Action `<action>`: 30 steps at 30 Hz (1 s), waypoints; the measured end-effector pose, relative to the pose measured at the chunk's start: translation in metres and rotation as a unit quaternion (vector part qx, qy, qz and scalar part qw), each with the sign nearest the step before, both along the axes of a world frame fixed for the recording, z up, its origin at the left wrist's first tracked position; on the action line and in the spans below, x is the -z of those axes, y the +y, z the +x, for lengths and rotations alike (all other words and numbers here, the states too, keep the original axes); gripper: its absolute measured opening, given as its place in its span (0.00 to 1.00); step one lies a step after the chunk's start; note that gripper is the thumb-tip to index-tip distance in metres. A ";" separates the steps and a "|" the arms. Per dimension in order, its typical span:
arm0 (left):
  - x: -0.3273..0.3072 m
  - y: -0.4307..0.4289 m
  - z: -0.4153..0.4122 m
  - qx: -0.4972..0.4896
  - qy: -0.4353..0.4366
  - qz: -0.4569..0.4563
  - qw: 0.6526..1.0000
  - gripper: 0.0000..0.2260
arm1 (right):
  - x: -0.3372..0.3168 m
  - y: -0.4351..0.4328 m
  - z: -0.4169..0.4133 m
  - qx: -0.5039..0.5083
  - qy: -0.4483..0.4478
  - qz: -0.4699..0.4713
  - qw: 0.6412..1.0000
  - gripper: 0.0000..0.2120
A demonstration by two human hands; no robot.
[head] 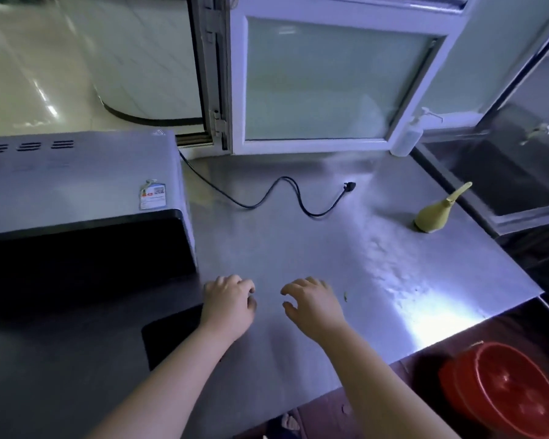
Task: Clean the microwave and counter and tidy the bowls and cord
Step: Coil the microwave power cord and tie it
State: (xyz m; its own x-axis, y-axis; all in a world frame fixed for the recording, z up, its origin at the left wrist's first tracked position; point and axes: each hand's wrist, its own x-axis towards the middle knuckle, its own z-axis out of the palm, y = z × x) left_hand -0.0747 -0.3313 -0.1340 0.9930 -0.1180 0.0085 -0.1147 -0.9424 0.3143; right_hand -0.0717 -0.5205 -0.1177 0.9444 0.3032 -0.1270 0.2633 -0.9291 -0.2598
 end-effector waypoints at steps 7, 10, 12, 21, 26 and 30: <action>-0.016 -0.054 0.015 -0.072 -0.055 0.014 0.996 0.05 | -0.011 -0.053 0.047 -0.032 -0.009 0.042 0.999 0.14; -0.033 -0.052 0.030 -0.091 -0.091 0.003 0.992 0.06 | -0.024 -0.056 0.063 -0.028 -0.027 0.069 0.997 0.13; -0.045 -0.050 0.045 -0.091 -0.108 -0.006 0.990 0.06 | -0.033 -0.056 0.073 -0.018 -0.045 0.090 0.995 0.13; -0.050 -0.048 0.106 -0.080 -0.125 -0.029 0.989 0.07 | -0.042 -0.074 0.117 0.038 -0.045 0.139 0.989 0.12; -0.023 -0.066 0.154 -0.119 -0.053 -0.035 0.991 0.11 | -0.020 -0.105 0.171 0.046 -0.010 0.151 0.987 0.13; -0.007 -0.082 0.206 -0.173 -0.011 -0.043 0.984 0.14 | -0.004 -0.125 0.228 0.028 0.017 0.139 0.990 0.14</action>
State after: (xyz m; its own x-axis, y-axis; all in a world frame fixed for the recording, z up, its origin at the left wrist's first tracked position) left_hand 0.1313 -0.4133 -0.1266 0.9732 0.2283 0.0259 0.1998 -0.8966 0.3951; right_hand 0.1567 -0.6456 -0.1135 0.9572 0.2788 -0.0779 0.2008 -0.8333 -0.5152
